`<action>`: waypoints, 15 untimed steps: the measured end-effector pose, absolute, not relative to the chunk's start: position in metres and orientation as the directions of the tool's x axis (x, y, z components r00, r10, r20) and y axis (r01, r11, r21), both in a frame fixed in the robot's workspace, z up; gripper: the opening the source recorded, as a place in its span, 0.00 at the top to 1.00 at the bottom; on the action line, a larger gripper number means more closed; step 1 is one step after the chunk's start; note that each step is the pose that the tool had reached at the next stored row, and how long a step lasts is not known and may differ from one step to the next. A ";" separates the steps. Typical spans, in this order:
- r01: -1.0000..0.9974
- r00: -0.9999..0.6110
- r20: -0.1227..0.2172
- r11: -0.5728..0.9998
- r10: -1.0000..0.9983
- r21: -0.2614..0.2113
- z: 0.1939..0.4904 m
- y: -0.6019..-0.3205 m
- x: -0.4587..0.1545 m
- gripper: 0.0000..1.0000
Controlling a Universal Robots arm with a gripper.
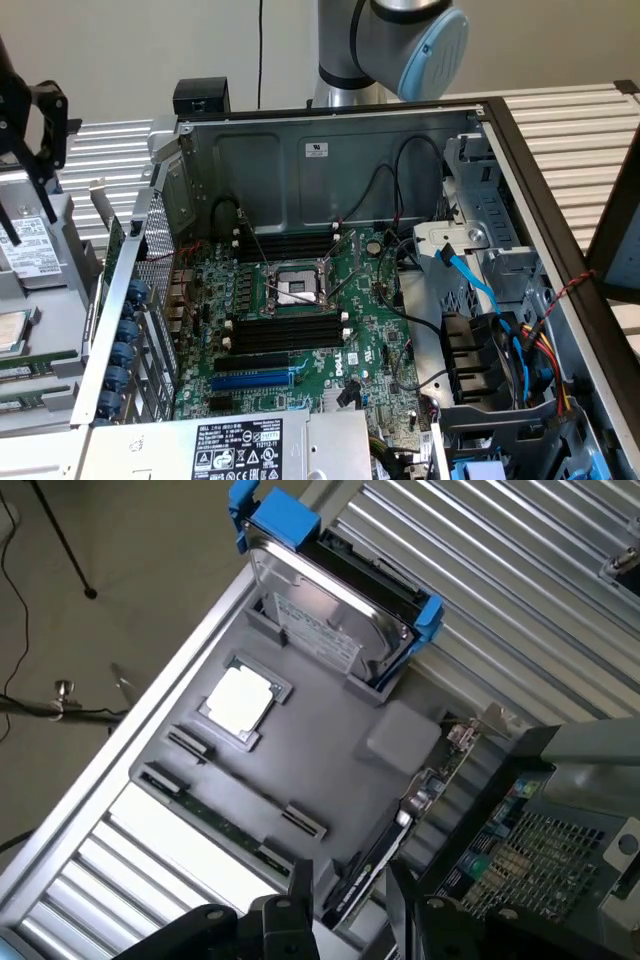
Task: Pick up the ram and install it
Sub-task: 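Reach for the ram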
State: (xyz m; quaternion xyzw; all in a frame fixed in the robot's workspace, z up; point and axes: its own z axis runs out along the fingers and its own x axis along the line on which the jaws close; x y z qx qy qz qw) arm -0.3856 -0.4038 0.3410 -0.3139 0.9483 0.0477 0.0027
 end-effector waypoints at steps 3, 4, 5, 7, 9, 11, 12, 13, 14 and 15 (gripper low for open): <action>-0.618 -0.786 -0.036 0.781 -0.617 0.090 0.339 -0.404 -0.389 0.58; -0.624 -0.781 -0.036 0.777 -0.623 0.090 0.339 -0.404 -0.390 0.58; -0.629 -0.777 -0.036 0.772 -0.629 0.090 0.339 -0.404 -0.392 0.58; -0.642 -0.766 -0.037 0.762 -0.641 0.091 0.338 -0.404 -0.395 0.58; -0.655 -0.755 -0.038 0.750 -0.655 0.092 0.337 -0.404 -0.397 0.58; -0.669 -0.742 -0.039 0.737 -0.669 0.094 0.335 -0.404 -0.399 0.58; -0.676 -0.736 -0.040 0.731 -0.676 0.094 0.335 -0.404 -0.400 0.58; -0.683 -0.730 -0.041 0.724 -0.683 0.095 0.334 -0.404 -0.401 0.58; -0.691 -0.722 -0.042 0.716 -0.691 0.097 0.333 -0.404 -0.402 0.58; -0.699 -0.714 -0.044 0.708 -0.699 0.098 0.333 -0.404 -0.403 0.58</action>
